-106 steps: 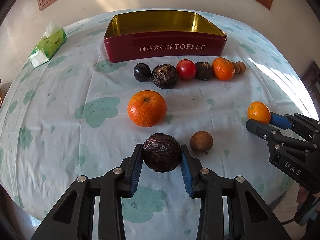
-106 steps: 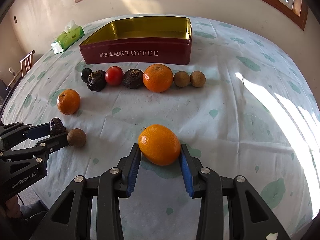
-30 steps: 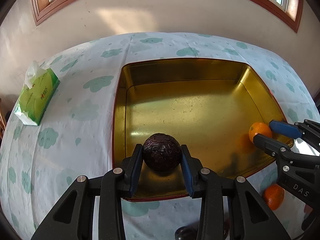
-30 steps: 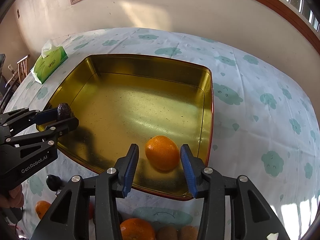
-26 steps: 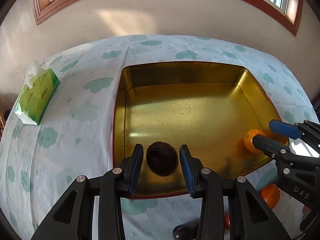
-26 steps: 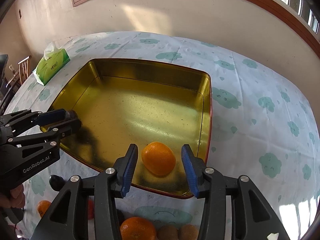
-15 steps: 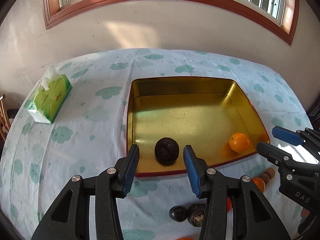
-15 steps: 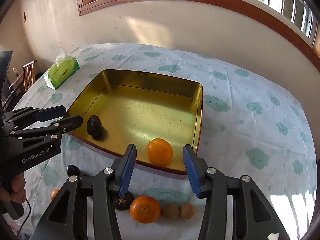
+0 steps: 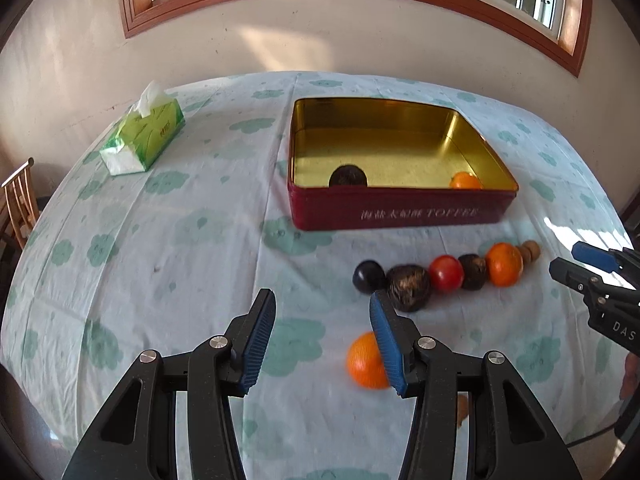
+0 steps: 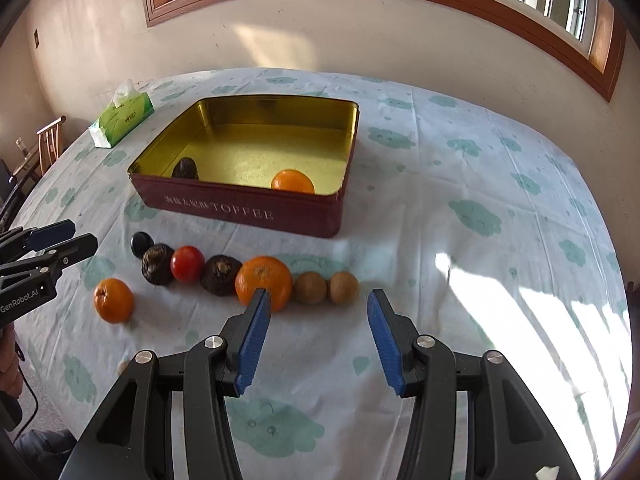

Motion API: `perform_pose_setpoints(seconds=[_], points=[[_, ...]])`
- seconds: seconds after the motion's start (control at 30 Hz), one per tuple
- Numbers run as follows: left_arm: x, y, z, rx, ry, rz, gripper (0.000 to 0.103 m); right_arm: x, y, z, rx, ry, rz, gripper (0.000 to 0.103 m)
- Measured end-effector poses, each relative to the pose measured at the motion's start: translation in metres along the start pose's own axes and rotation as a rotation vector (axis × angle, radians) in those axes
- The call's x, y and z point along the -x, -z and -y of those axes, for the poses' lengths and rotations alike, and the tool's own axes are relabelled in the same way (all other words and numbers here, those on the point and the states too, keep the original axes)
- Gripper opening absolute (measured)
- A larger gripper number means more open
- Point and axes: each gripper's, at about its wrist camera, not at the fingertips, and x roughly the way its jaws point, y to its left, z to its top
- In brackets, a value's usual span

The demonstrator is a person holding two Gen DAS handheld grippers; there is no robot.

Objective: Organize fruits
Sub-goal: 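Withdraw both open tools from the tin toward the remaining fruits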

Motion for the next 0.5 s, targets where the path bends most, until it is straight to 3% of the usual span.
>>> perform_pose_setpoints(seconds=[0.23, 0.5], points=[[0.002, 0.038, 0.005, -0.002, 0.002, -0.037, 0.050, 0.000, 0.035, 0.001, -0.008, 0.000, -0.034, 0.048], [-0.003, 0.050, 0.013, -0.010, 0.022, -0.062, 0.050, -0.005, 0.048, 0.003, -0.021, -0.003, -0.051, 0.048]])
